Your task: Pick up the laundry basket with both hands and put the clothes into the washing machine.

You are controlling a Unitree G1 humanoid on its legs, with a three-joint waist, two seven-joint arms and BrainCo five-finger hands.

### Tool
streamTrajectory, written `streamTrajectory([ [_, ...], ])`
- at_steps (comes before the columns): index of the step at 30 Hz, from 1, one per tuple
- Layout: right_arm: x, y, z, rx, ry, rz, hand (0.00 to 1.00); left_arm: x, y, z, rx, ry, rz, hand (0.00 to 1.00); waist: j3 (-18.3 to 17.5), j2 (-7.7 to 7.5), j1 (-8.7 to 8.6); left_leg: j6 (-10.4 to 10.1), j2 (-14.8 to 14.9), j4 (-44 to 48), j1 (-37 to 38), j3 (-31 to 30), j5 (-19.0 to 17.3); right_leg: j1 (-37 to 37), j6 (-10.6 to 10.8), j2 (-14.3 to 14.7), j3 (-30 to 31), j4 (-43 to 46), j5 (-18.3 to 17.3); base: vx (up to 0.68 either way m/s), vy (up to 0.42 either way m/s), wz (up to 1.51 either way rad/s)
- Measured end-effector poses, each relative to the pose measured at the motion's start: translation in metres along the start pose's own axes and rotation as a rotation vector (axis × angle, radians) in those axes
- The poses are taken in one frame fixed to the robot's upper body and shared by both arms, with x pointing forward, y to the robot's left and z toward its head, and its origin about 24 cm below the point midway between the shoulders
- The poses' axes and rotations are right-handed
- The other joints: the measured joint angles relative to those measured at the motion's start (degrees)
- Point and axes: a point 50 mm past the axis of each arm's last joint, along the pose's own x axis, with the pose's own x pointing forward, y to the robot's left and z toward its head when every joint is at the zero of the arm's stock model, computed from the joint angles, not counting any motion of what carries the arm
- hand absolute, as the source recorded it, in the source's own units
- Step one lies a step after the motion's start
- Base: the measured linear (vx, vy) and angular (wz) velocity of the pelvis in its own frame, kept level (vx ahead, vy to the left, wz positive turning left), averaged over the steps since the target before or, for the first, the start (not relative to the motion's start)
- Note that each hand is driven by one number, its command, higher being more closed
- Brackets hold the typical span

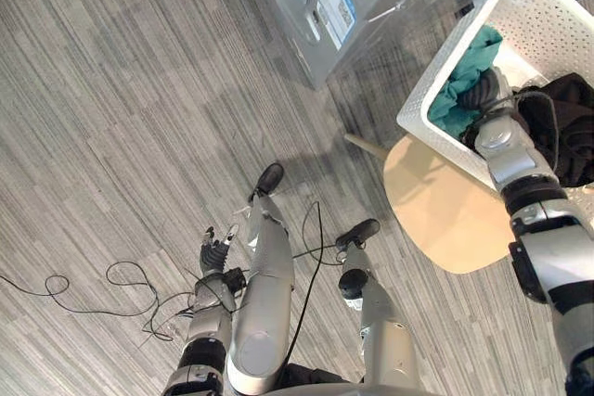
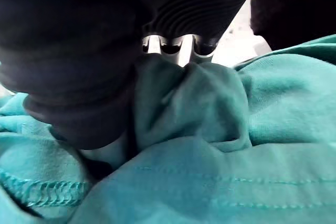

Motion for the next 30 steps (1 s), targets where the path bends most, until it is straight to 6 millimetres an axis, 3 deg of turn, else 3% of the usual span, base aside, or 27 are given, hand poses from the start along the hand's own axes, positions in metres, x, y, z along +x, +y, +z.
streamTrajectory([
  [6, -0.029, 0.048, -0.042, 0.23, 0.154, 0.081, 1.0, 0.0, -0.001, 0.003, -0.011, -0.009, 0.003, 0.0, -0.5, -0.81, 0.01, 0.8, 0.7, 1.4, 1.7, 3.0, -0.5, 0.7, -0.2, -1.0, 1.8, 2.1, -0.1, -0.08, 0.076, -0.11],
  [8, -0.048, 0.071, -0.063, 0.336, 0.252, 0.114, 1.0, 0.0, 0.0, 0.001, -0.006, 0.0, 0.006, 0.0, -0.8, -1.27, -0.07, 0.9, 1.0, 0.9, 3.2, 4.3, -0.6, 1.1, -0.5, -1.5, 2.6, 2.9, -0.4, -0.06, 0.065, -0.09],
  [11, -0.066, 0.089, -0.081, 0.422, 0.344, 0.138, 1.0, -0.001, 0.003, -0.001, -0.005, 0.012, 0.015, 0.0, -1.3, -1.97, -0.32, 1.3, 0.9, -0.2, 4.3, 5.7, -0.5, 1.2, -0.5, -2.0, 3.3, 3.5, -0.4, -0.03, 0.062, -0.09],
  [13, -0.081, 0.103, -0.094, 0.483, 0.422, 0.149, 1.0, -0.002, 0.008, -0.003, -0.006, 0.021, 0.031, 0.0, -1.8, -2.68, -1.5, 1.8, 0.8, -1.1, 5.1, 6.5, 0.3, 1.3, -0.5, -2.8, 3.3, 3.7, -0.4, 0.0, 0.052, 0.06],
  [16, -0.09, 0.11, -0.102, 0.55, 0.488, 0.141, 1.0, -0.002, 0.01, -0.006, -0.001, 0.035, 0.038, 0.0, -1.8, -2.69, -1.6, 1.6, 0.7, -1.2, 6.4, 7.4, 0.7, 2.2, -0.5, -3.2, 3.7, 3.8, -0.4, 0.03, 0.045, 0.0],
  [24, -0.074, 0.093, -0.093, 0.743, 0.505, 0.014, 1.0, -0.002, 0.017, -0.017, 0.021, 0.084, 0.058, 0.0, -3.1, -2.68, -2.52, 2.1, 0.0, -3.1, 9.1, 9.2, 1.6, 3.0, -0.2, -4.8, 4.8, 4.6, -0.5, 0.0, 0.031, -0.01],
  [30, -0.044, 0.047, -0.041, 0.934, 0.265, -0.169, 1.0, -0.003, 0.024, -0.026, 0.042, 0.124, 0.104, 0.0, -3.3, -2.64, -3.95, 2.3, -0.3, -4.6, 13.1, 11.3, 2.2, 4.9, 0.1, -5.6, 6.6, 4.9, -0.4, -0.01, 0.022, -0.08],
])
